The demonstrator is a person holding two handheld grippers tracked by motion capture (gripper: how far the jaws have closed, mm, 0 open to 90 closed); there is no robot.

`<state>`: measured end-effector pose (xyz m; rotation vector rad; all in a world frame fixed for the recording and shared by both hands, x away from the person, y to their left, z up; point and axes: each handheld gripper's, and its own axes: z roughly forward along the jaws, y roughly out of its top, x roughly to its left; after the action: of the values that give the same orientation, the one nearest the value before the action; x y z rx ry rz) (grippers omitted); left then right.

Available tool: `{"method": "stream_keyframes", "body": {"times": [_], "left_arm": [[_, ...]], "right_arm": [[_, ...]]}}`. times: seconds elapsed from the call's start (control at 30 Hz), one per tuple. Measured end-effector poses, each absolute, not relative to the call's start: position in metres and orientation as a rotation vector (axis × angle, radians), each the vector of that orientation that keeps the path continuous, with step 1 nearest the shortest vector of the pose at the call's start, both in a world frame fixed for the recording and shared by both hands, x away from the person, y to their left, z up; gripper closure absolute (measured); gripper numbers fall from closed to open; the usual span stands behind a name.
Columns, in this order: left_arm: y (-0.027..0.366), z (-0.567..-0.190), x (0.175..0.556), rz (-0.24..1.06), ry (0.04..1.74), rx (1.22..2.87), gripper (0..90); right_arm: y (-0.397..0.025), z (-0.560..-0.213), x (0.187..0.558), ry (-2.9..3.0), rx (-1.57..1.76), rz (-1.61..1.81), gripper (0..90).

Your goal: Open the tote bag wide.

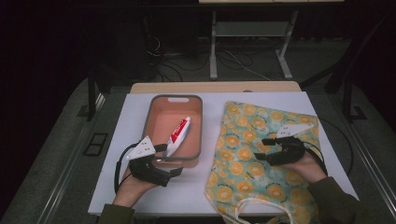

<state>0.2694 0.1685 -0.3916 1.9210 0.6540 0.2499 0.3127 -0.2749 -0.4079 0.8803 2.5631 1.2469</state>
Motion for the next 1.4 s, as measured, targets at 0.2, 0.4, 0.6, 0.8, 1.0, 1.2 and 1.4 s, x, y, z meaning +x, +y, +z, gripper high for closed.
{"method": "stream_keyframes", "body": {"times": [0.2,0.4,0.6,0.8,1.0,1.2,1.4], "left_arm": [[0.167,-0.392,0.269,0.252,0.649,1.926,0.0],[0.165,-0.392,0.268,0.25,0.644,1.931,0.0],[0.164,-0.392,0.268,0.249,0.641,1.937,0.0],[0.163,-0.392,0.267,0.245,0.637,1.941,0.0],[0.162,-0.392,0.267,0.245,0.634,1.943,0.0],[0.16,-0.392,0.268,0.241,0.633,1.945,0.0],[0.159,-0.392,0.268,0.238,0.63,1.946,0.0]], "right_arm": [[-0.265,-0.421,0.278,2.666,0.757,1.232,33.0],[-0.253,-0.431,0.251,2.748,0.641,1.247,41.0],[-0.239,-0.442,0.233,2.857,0.486,1.148,52.5],[-0.234,-0.447,0.227,2.866,0.353,1.084,51.3],[-0.235,-0.448,0.227,2.861,0.34,1.099,67.5],[-0.234,-0.448,0.228,2.853,0.328,1.1,88.0],[-0.231,-0.445,0.233,2.845,0.377,1.086,89.6]]}}
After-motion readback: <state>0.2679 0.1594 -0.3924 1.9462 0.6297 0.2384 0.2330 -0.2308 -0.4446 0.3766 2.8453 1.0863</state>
